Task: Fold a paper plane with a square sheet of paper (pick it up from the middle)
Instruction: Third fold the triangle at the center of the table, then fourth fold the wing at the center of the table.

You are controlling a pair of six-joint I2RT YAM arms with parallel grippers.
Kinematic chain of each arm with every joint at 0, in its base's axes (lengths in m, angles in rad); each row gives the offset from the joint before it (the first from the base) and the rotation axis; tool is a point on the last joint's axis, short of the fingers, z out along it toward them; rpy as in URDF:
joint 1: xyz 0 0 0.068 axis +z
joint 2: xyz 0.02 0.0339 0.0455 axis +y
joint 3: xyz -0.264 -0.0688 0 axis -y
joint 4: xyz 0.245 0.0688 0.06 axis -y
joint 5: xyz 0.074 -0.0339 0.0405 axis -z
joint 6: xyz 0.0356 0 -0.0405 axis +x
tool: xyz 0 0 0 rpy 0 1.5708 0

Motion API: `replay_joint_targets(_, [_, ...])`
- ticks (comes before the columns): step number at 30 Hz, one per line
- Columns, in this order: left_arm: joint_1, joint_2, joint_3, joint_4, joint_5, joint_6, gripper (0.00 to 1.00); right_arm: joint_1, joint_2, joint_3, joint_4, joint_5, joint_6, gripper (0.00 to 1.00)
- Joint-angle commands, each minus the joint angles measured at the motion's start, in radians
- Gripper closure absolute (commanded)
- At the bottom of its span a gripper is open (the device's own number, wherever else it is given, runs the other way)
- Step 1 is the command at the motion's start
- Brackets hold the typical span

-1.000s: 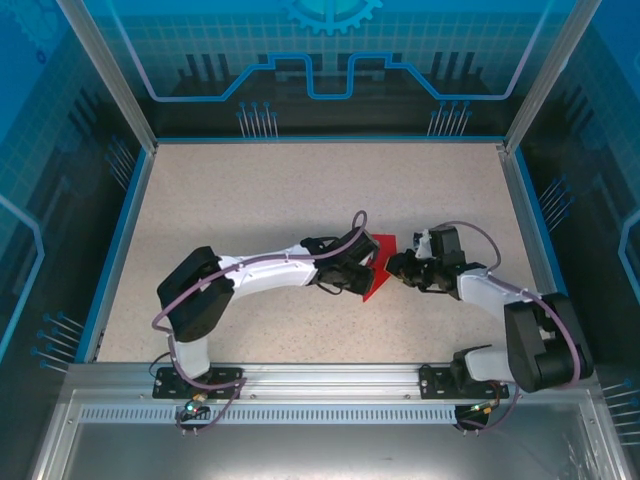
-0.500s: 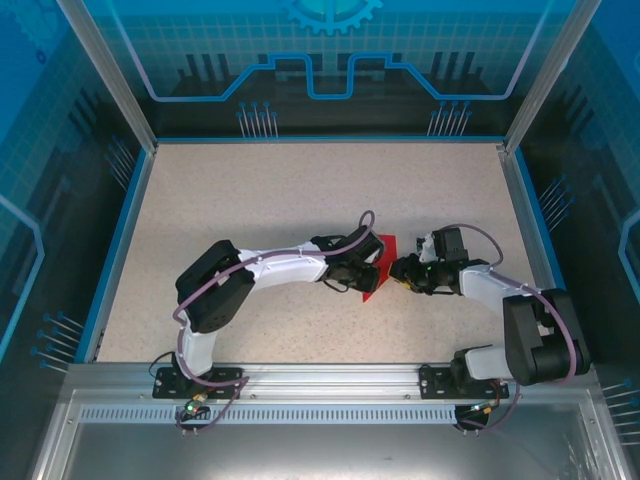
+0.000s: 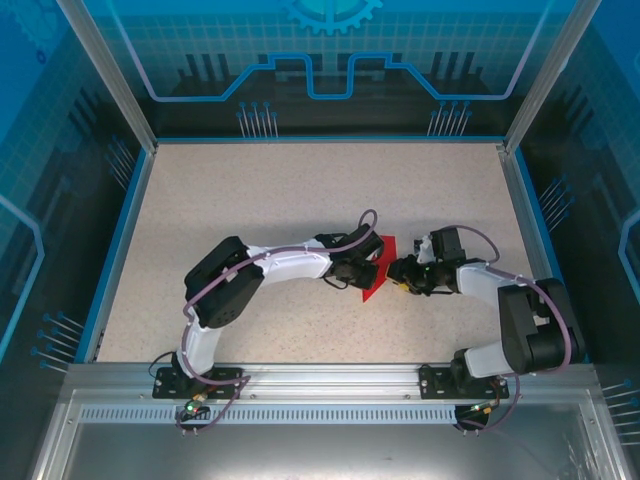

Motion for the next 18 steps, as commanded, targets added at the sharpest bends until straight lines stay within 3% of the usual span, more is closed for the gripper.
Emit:
replay_joint_targets(1, [0.011,0.027,0.031,-0.038,-0.027,0.035,0.88,-0.011,0.028,0.027,0.03,-0.039,0.003,0.63])
replay_joint_targets(18, [0.028,0.054,0.025,-0.021,-0.014,0.033,0.9,-0.011,0.095,0.055,0.093,-0.071,0.025,0.69])
